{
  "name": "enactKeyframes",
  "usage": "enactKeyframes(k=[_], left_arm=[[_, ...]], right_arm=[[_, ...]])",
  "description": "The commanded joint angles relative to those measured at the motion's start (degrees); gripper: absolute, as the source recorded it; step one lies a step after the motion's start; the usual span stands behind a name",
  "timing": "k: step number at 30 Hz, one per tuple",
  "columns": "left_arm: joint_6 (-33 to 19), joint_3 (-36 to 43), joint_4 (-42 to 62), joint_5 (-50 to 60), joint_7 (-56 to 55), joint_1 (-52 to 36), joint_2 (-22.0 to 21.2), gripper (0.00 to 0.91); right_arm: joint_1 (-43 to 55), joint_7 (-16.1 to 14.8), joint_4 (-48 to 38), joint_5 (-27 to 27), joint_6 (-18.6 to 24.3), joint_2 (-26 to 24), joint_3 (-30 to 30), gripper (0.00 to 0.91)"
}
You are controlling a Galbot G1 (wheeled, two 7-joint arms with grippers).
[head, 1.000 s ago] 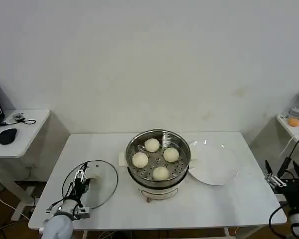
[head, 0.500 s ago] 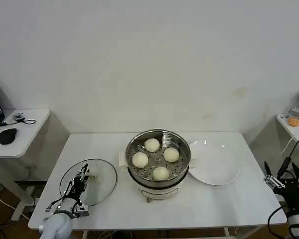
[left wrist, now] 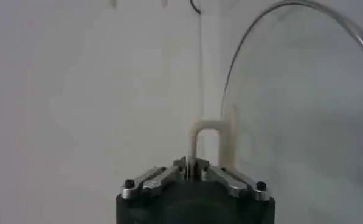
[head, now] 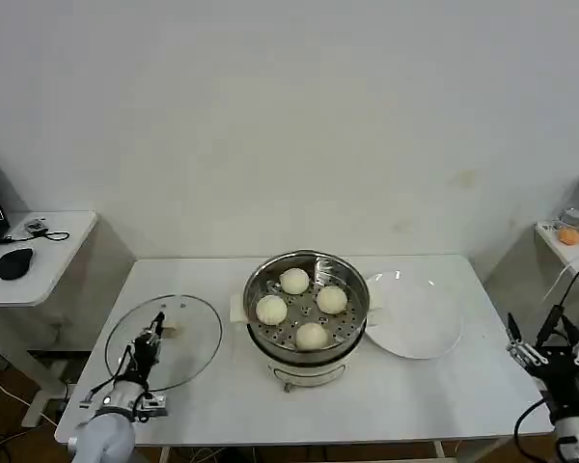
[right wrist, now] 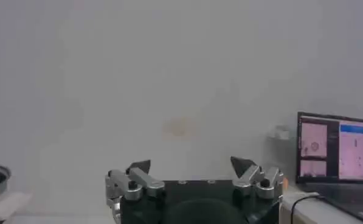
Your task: Take steamed baozi put them in steamer then cover it.
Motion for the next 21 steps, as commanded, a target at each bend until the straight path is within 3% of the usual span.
enactKeyframes(k=[1, 11, 16, 21], left_arm=[[9.0, -3.4, -14.5, -0.7, -3.8, 3.9, 0.4, 0.000], [14.9, -2.3, -23.8, -3.0, 4.0, 4.6, 3.1, 0.000], [19.5, 3.7, -26.9, -5.2, 9.5, 1.6, 7.0, 0.000], [23.1, 11.3, -28.3, -3.3, 14.1, -5.2, 6.5, 0.000]], right_arm=[[0.0, -0.2, 0.0, -0.7, 0.1, -0.1, -1.0, 0.907], [-0.3, -1.1, -0.7, -3.9, 1.8, 0.1, -2.2, 0.907], [-0.9, -2.2, -1.3, -8.6, 4.1, -0.1, -3.4, 0.907], [-1.1, -2.4, -0.9, -9.7, 4.5, 0.5, -3.9, 0.907]])
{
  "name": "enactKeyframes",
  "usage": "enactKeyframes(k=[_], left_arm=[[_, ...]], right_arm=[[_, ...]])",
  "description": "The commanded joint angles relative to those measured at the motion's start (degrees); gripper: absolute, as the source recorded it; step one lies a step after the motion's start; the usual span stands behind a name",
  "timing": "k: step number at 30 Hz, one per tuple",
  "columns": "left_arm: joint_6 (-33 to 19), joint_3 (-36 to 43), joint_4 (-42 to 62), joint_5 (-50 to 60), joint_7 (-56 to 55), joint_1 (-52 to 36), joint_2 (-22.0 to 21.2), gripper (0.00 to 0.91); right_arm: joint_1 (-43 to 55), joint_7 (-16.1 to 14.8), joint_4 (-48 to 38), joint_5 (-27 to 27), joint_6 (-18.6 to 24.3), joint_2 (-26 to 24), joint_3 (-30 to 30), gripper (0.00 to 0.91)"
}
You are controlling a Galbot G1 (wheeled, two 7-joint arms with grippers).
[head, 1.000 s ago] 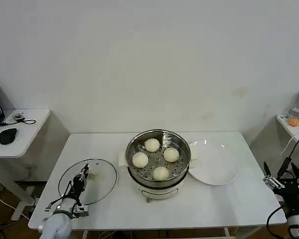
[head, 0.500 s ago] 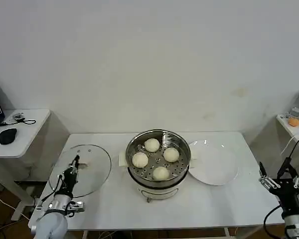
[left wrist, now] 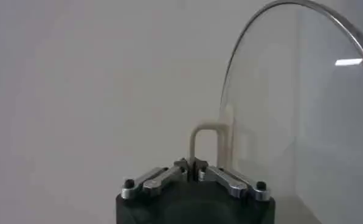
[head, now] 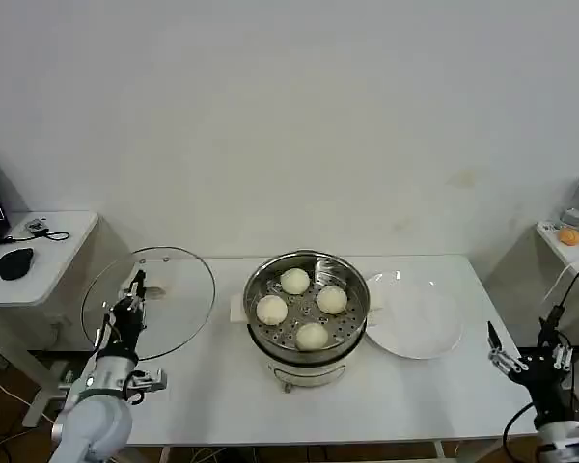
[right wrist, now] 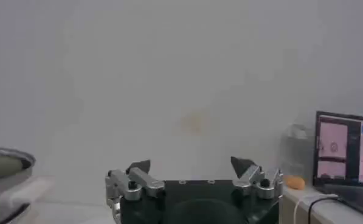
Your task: Take steamed baozi put them in steamer then cover it.
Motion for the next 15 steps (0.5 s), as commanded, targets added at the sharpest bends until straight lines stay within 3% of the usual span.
enactKeyframes(k=[1, 10, 15], left_arm=[[9.5, 12.8, -8.2, 2.2, 10.3, -8.9, 1.5, 0.000], [14.4, 21.8, -8.5, 15.2, 23.2, -15.6, -7.1, 0.000], [14.5, 25.3, -5.6, 21.0, 25.1, -15.9, -16.9, 0.000]], right_arm=[[-0.1, -0.8, 0.0, -4.9, 1.9, 0.5, -1.3, 0.907], [2.0, -1.2, -0.2, -7.8, 1.3, 2.9, -4.5, 0.907], [2.1, -1.3, -0.5, -9.3, 1.7, 3.8, -5.8, 0.907]])
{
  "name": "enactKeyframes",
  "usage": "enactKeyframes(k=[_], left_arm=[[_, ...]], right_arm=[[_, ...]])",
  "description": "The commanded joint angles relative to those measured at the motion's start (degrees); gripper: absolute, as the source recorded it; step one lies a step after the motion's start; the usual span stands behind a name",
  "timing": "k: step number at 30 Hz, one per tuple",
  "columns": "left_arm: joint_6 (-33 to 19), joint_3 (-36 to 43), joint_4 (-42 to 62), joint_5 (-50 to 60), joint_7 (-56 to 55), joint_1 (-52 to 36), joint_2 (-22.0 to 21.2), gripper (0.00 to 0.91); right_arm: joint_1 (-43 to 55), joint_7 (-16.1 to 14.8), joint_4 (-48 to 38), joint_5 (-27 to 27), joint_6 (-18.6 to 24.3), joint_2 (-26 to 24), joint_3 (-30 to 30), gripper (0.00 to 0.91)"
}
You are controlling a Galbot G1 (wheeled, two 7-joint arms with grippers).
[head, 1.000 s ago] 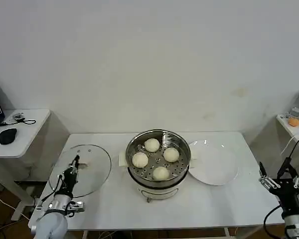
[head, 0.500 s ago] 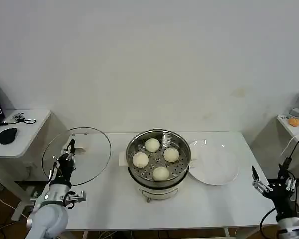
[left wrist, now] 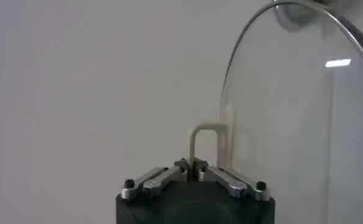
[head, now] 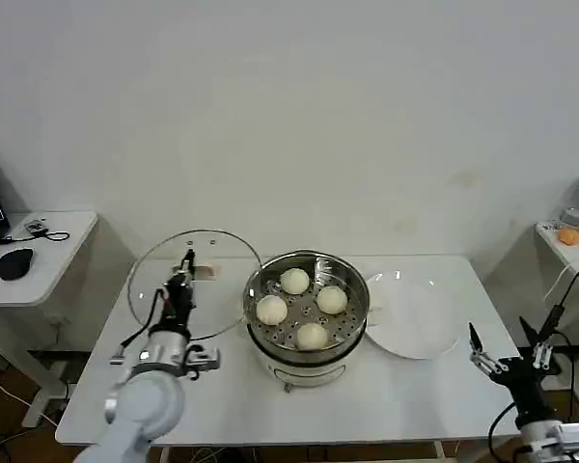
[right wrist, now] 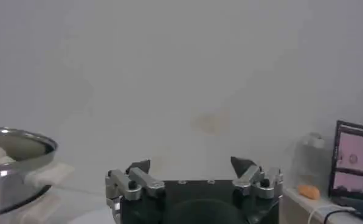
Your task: Take steamed baozi put them in steamer then cover it.
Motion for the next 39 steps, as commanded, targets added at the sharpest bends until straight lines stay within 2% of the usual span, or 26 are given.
enactKeyframes(k=[1, 5, 16, 39], left_arm=[[4.5, 11.5, 0.9, 13.4, 11.0, -5.5, -15.0, 0.000], [4.0, 14.5, 3.2, 15.7, 10.2, -5.3, -19.6, 0.000], [3.2, 16.9, 7.1, 17.4, 8.0, -6.4, -23.5, 0.000], [1.4, 18.1, 15.5, 20.6, 5.6, -7.7, -26.4, 0.000]], right_arm=[[0.7, -0.4, -0.6, -4.0, 1.0, 1.7, -2.7, 0.907], [0.6, -0.6, -0.8, -5.1, 1.2, 2.4, -3.3, 0.907], [0.6, -0.5, -1.4, -6.1, 1.8, 3.4, -4.5, 0.907], [0.7, -0.3, -3.5, -5.7, 2.2, 3.6, -5.5, 0.907]])
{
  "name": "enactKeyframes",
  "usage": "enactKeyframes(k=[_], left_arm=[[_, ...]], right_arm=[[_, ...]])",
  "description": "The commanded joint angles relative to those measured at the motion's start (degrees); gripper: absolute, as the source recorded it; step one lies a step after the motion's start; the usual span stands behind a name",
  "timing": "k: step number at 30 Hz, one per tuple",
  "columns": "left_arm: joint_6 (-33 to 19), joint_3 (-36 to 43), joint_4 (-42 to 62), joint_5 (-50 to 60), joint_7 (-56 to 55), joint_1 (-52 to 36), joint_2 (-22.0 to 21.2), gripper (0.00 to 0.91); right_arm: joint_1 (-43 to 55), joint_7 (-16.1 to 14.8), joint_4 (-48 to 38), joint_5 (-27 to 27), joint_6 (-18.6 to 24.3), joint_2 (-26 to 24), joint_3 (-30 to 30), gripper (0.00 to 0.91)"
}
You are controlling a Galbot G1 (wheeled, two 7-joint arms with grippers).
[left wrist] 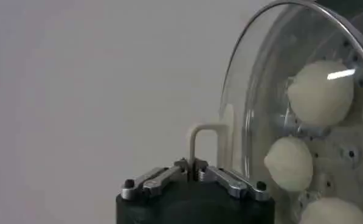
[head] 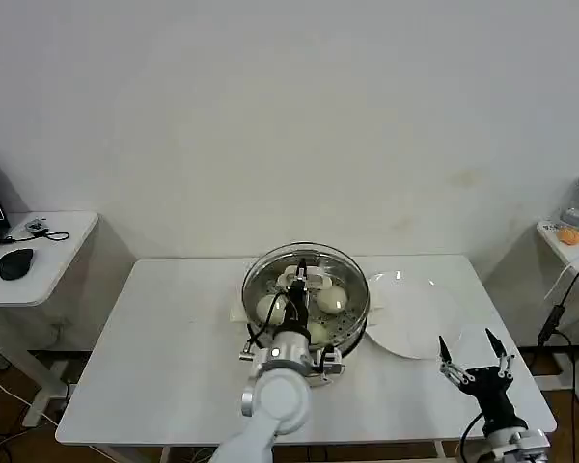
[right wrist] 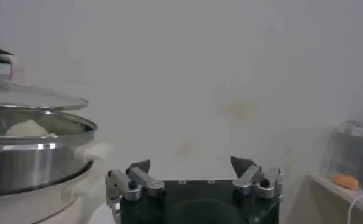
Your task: Take steamed baozi put them in steamer then cover it.
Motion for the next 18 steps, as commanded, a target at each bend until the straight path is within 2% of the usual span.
enactKeyframes(k=[1, 18], left_arm=[[-0.2, 0.4, 4.0, 1.3, -0.6, -0.3, -1.4, 0.000], [-0.9, -0.7, 5.2, 1.4, -1.0, -0.4, -1.4, 0.000]], right_arm=[[-0.1, 0.0, -0.5, -0.1, 0.2, 0.1, -0.2, 0.907], [-0.4, 0.0, -0.5, -0.2, 0.4, 0.1, -1.0, 0.907]])
